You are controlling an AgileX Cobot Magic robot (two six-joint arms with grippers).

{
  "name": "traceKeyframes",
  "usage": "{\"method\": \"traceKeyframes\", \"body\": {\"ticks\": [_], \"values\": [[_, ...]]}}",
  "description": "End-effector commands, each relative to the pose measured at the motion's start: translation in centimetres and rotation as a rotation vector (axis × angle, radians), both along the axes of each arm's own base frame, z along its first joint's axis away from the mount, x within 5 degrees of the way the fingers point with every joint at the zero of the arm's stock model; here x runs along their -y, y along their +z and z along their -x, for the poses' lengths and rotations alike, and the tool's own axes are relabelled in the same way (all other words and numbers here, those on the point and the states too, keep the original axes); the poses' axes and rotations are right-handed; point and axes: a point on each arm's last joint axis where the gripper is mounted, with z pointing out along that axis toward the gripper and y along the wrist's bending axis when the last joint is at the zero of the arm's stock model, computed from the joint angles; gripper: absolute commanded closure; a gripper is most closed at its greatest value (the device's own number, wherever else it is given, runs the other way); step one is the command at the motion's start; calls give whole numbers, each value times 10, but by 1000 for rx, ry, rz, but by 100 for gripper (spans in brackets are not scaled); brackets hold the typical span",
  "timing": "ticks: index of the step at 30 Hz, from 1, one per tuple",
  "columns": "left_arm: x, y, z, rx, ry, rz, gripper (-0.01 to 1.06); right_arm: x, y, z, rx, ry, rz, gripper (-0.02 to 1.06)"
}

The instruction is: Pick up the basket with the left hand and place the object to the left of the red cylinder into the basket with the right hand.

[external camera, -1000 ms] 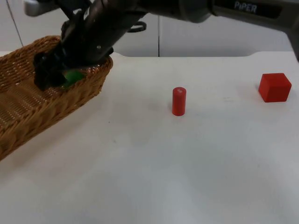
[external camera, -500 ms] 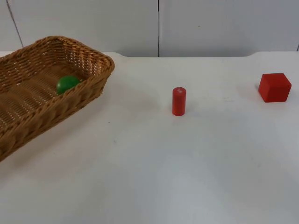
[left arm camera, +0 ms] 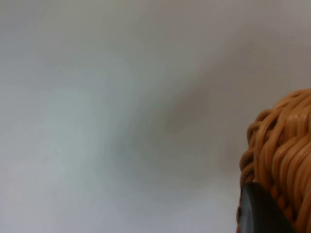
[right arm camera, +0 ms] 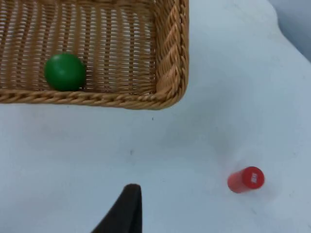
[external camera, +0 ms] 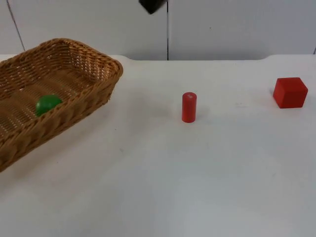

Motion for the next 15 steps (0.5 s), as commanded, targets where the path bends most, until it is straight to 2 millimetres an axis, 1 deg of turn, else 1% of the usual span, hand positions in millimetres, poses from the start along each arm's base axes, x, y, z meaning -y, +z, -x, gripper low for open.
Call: {"method": "traceKeyframes", "body": {"ticks": [1,3,4,5,9,10,12,14,15], "values": [[2,2,-1,15,-7,16,105,10,8,11,49,-2,-44,-1],[7,2,-4,25,-26,-3,105,23,12,25,67,0,-57,-1],[7,2,-4,25,-26,-3,105,23,12,25,67,0,-57,-1],[11,2,-7,30,-36,-13,105,27,12,29,67,0,-57,-1],[42,-2,-22,52,-114,-62,105,34,16,38,64,-1,-54,-1],[42,-2,-22,52,-114,-62,105,34,16,38,64,-1,-54,-1],[59,-11,-28,37,-162,-67,105,35,16,38,67,-1,-54,-1],[72,-27,-32,0,-200,-66,105,35,16,38,69,-1,-52,-1],[72,-27,-32,0,-200,-66,105,35,16,38,69,-1,-52,-1]]}}
